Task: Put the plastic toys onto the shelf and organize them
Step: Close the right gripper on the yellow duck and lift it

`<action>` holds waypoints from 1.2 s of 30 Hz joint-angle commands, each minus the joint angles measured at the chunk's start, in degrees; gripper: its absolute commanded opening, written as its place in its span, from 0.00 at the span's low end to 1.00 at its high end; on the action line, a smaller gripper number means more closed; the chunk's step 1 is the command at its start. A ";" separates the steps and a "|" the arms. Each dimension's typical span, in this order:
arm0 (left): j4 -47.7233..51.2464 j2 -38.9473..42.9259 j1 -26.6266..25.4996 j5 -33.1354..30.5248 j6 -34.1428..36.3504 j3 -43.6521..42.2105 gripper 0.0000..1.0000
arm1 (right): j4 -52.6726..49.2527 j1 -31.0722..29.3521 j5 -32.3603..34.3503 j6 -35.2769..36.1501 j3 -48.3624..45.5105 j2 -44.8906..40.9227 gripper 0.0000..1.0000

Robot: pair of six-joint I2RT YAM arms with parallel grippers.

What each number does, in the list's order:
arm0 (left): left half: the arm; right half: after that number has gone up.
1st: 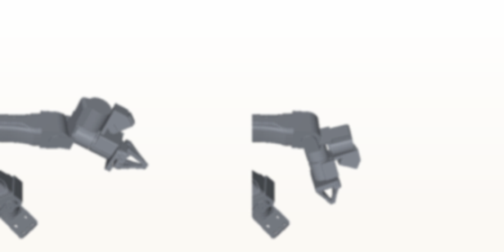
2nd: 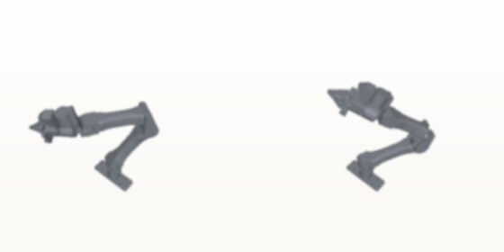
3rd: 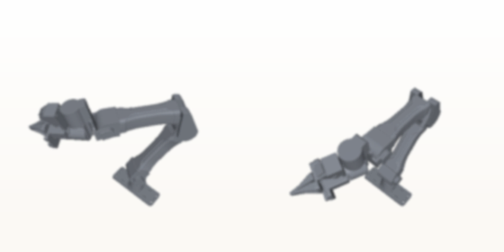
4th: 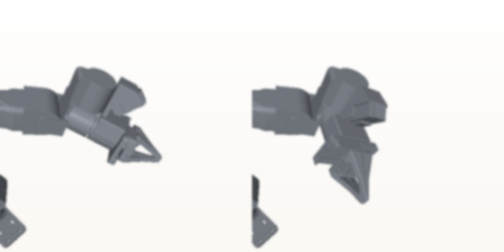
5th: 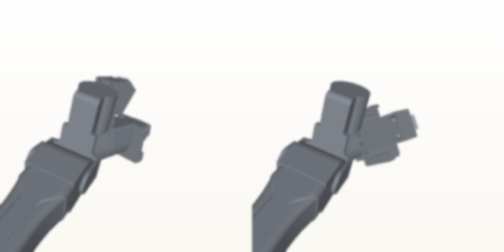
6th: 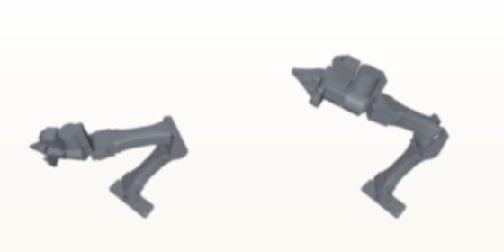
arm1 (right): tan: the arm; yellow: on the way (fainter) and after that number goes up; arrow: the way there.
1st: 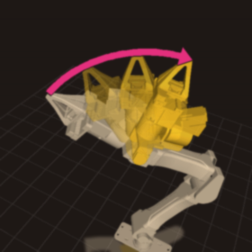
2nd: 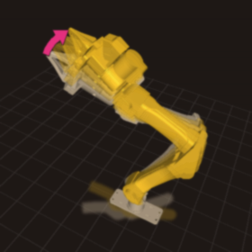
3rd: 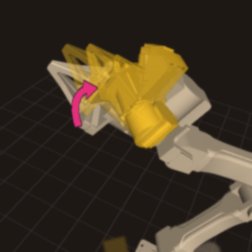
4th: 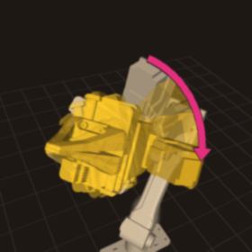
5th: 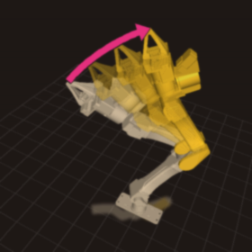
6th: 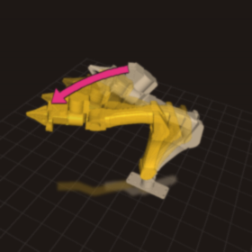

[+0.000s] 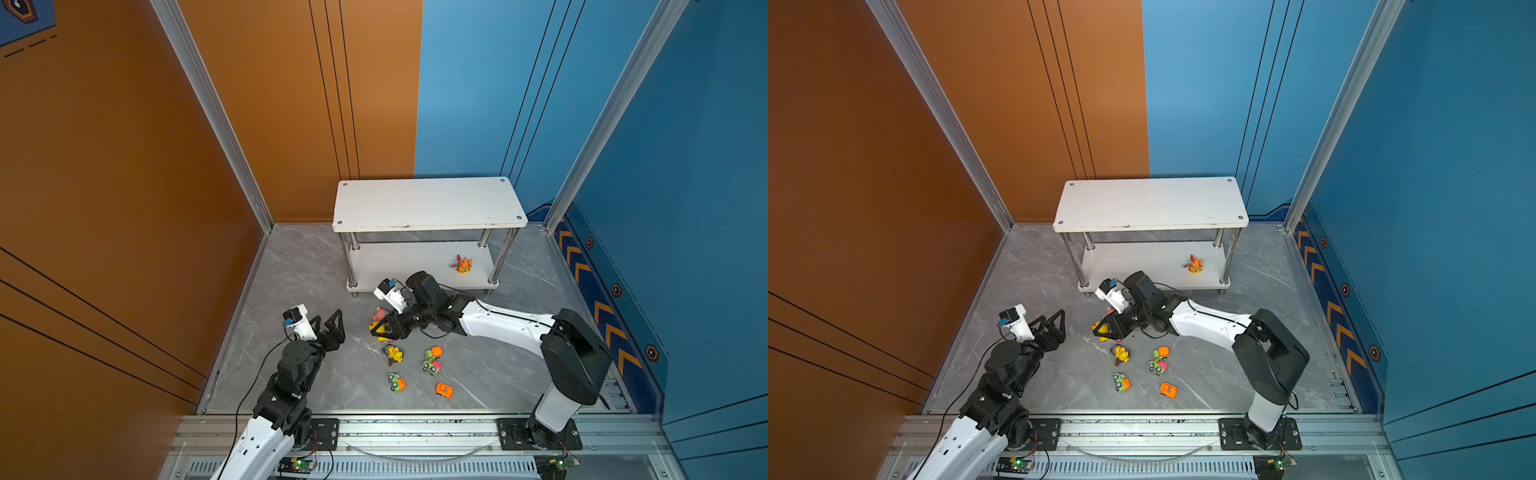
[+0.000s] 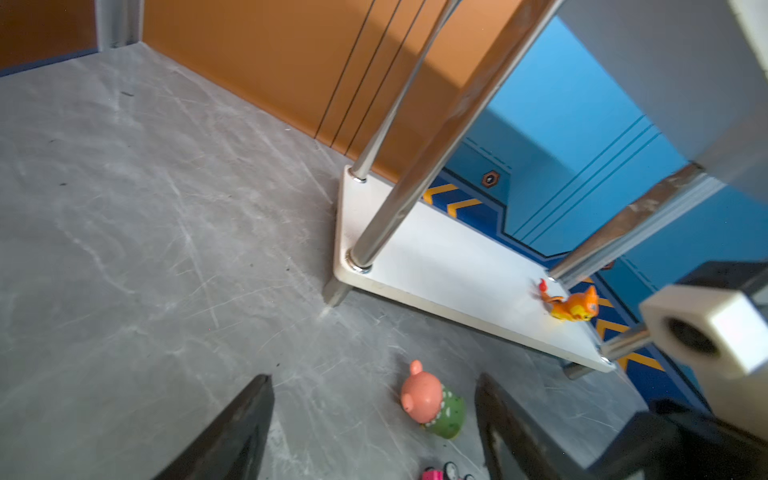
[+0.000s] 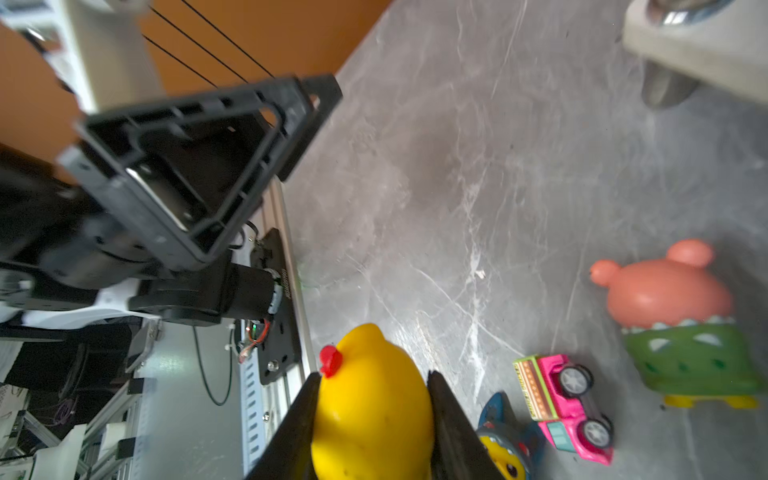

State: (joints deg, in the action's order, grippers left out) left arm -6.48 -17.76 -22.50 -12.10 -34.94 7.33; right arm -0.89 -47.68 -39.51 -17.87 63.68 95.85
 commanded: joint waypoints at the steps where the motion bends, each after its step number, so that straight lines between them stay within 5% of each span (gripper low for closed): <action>1: -2.35 1.56 0.45 4.09 1.01 -0.73 0.78 | -10.63 1.19 7.84 5.05 -0.49 -4.44 0.22; 4: -2.97 0.76 0.44 4.27 0.74 -1.03 0.78 | -21.73 1.11 23.12 7.64 -1.73 -5.55 0.24; 11: -7.41 -6.06 0.30 6.14 0.27 0.13 0.77 | -28.72 -3.16 43.44 7.22 -5.43 -3.74 0.41; 19: -10.28 -10.58 -0.47 6.85 0.82 0.91 0.77 | -31.30 -7.38 54.22 11.69 0.10 3.89 0.42; 27: -11.19 -10.21 -0.87 5.00 1.78 -0.24 0.78 | -33.30 -12.44 70.23 17.75 5.56 8.87 0.59; 32: -11.76 -11.14 -0.97 4.39 2.30 -0.31 0.79 | -41.41 -16.04 80.84 11.85 9.74 9.37 0.69; 36: -12.68 -12.19 -0.97 3.72 2.47 -0.64 0.79 | -52.16 -17.33 78.91 0.16 15.94 12.67 0.58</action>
State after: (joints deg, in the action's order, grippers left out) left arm -17.19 -29.47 -22.98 -6.87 -33.82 7.14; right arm -43.05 -64.36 36.34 -8.99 76.64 106.21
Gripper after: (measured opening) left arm 0.794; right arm 0.605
